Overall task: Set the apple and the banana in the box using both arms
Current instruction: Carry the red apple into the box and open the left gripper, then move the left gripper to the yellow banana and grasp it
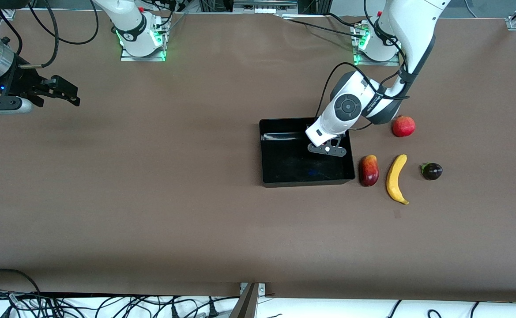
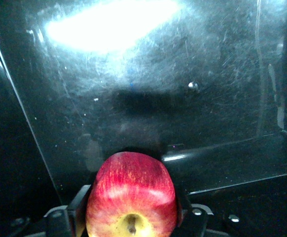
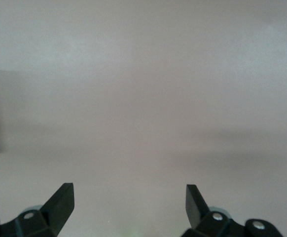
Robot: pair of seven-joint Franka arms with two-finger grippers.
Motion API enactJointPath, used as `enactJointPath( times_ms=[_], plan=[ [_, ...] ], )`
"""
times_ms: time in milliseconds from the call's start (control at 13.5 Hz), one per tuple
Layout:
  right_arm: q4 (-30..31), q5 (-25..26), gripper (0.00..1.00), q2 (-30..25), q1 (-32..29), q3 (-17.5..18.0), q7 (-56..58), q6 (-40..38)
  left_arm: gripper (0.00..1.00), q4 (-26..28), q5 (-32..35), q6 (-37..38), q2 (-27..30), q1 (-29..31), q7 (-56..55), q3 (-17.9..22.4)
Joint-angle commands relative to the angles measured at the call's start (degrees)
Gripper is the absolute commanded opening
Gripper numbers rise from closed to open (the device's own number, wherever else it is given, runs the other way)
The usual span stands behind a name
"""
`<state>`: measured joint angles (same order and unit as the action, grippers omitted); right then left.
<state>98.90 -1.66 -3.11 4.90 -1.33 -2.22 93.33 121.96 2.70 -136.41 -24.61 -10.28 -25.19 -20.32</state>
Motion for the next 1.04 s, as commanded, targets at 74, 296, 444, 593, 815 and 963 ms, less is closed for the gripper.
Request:
enactJointPath(
  times_ms=[74, 296, 444, 593, 815, 963],
  plan=[
    [-1.95, 1.39, 1.0, 0.29, -1.03, 0.8, 0.81, -0.08, 1.0, -0.75, 0.37, 0.18, 4.12, 0.26, -1.0, 0.11],
    [-3.09, 2.53, 1.0, 1.7, 0.02, 1.06, -0.06, 0.53, 1.0, -8.63, 1.25, 11.55, 6.15, 3.23, 2.05, 0.72],
    [-3.98, 2.01, 1.0, 2.49, 0.03, 0.98, -0.15, 1.32, 1.0, -14.71, 1.25, 16.78, 5.1, 8.58, 13.27, 0.98],
    [-3.98, 2.45, 1.0, 2.58, 0.29, 0.98, 0.11, 1.94, 1.0, -16.31, 1.86, 16.7, 3.88, 14.12, 24.09, 0.98],
    [-3.63, 2.62, 1.0, 2.67, 0.12, 0.98, 0.55, 1.24, 1.0, -16.23, 12.38, 15.74, 1.15, 19.75, 30.28, 0.99],
    [-3.71, 2.71, 1.0, 2.67, 0.29, 0.98, 0.73, 1.33, 1.0, -15.26, 14.43, 12.59, -0.78, 22.22, 32.47, 1.07]
  ],
)
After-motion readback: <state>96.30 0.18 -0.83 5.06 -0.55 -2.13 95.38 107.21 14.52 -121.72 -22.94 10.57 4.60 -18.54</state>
